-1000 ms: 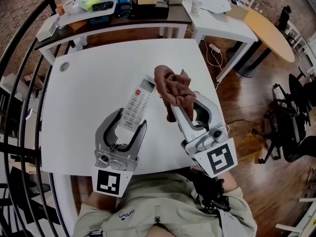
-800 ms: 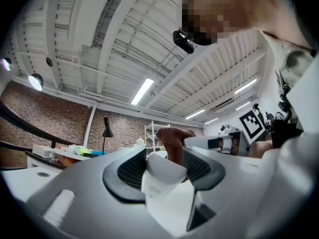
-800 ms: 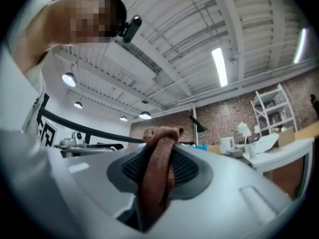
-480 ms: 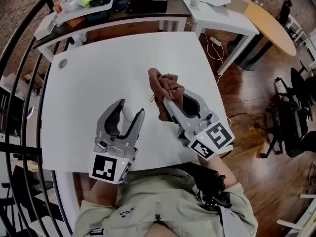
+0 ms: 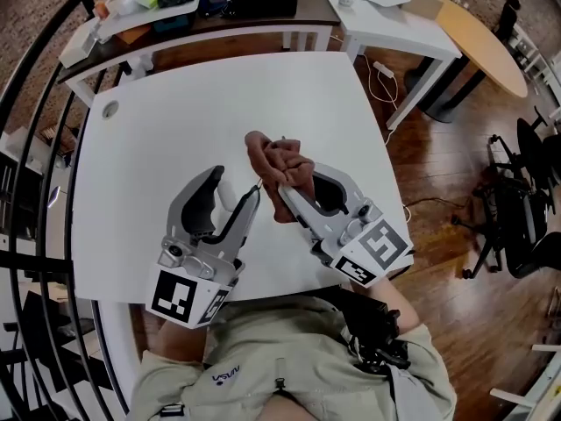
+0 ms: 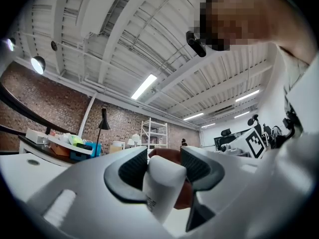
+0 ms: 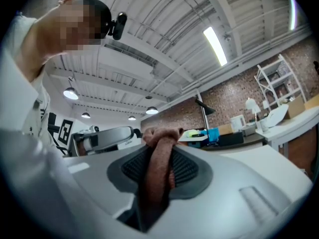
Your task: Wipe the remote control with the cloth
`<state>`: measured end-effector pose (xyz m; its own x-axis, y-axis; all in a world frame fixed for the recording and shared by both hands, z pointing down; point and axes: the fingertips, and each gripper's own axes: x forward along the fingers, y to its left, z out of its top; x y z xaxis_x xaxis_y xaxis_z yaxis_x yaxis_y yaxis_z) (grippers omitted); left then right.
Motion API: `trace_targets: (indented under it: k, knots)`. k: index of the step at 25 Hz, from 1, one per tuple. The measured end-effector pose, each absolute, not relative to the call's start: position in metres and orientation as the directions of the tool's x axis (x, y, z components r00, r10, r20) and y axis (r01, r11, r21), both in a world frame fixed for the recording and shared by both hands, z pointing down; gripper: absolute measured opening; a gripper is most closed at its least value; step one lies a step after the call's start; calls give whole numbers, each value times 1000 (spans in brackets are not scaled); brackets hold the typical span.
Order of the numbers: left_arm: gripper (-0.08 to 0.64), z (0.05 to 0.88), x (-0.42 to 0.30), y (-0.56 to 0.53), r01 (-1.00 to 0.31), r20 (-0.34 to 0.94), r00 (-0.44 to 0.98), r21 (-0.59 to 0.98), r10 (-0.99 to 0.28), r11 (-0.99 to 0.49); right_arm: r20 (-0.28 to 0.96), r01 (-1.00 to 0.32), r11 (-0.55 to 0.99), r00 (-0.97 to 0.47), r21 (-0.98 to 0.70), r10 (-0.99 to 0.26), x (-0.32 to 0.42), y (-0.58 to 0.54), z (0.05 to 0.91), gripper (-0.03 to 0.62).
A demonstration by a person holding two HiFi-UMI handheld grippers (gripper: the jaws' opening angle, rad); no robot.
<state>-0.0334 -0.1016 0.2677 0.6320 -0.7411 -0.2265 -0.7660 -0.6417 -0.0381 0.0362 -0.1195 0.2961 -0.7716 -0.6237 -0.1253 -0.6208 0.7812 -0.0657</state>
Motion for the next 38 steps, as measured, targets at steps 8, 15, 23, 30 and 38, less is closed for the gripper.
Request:
trace_targets:
  k: [8, 15, 23, 30, 38]
  knots:
    - [218, 252, -22, -121, -749, -214, 656, -72, -723, -659, -69, -621, 784, -781, -19, -621, 31, -132, 302, 103]
    - [218, 236, -20, -160, -753, -210, 649, -42, -731, -657, -37, -639, 768, -769, 42, -638, 34, -160, 296, 103]
    - [218, 221, -40, -210, -769, -236, 604, 79, -762, -634, -8, -629, 772, -776, 91, -631, 26, -179, 301, 103]
    - [218, 221, -41, -251, -774, -216, 584, 142, -782, -617, 24, -596, 781, -792, 184, -610, 14, -188, 305, 103]
    - [218, 240, -31, -286, -757, -190, 598, 185, -778, -627, 238, -581, 763, -729, 283, -642, 13, -221, 344, 103]
